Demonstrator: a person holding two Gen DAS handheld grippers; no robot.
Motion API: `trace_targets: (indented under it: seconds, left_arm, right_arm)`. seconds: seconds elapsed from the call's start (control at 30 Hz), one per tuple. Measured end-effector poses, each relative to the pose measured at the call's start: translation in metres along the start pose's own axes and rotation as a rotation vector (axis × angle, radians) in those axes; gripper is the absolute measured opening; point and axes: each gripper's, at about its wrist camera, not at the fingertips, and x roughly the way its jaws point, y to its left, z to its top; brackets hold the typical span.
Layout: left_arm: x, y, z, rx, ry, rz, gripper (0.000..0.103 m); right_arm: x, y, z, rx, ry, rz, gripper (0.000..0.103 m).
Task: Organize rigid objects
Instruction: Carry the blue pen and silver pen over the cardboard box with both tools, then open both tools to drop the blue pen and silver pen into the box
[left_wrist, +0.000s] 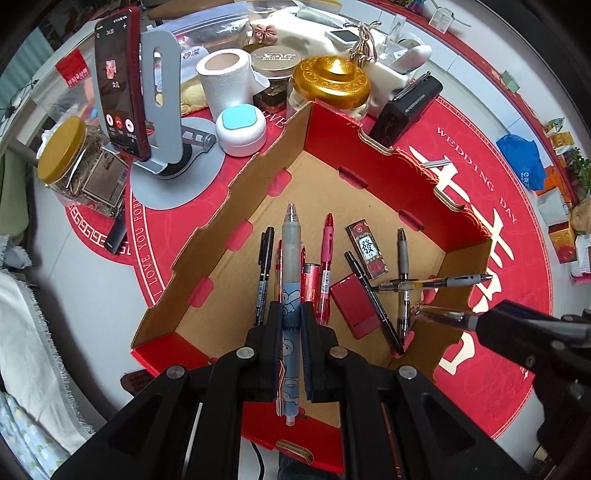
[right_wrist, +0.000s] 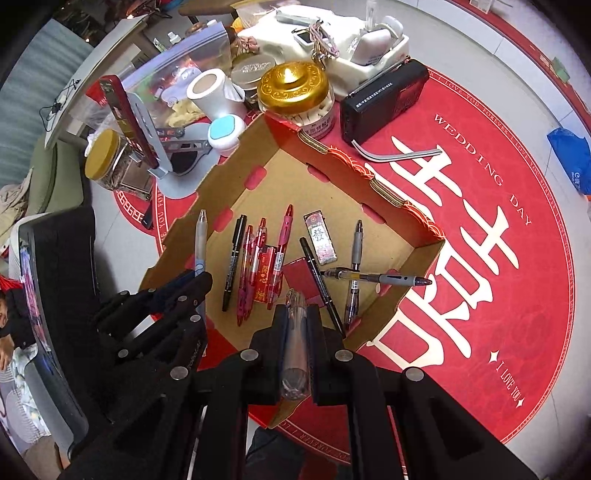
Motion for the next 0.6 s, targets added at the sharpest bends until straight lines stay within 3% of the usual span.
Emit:
trace_targets:
  seconds: [0.6]
  left_arm:
    - [0.041,0.000,0.008,-0.005,0.044,0.010,0.010]
  right_arm:
    - [0.053,-0.006,0.015,0.002,0.061,-0.041,0.011]
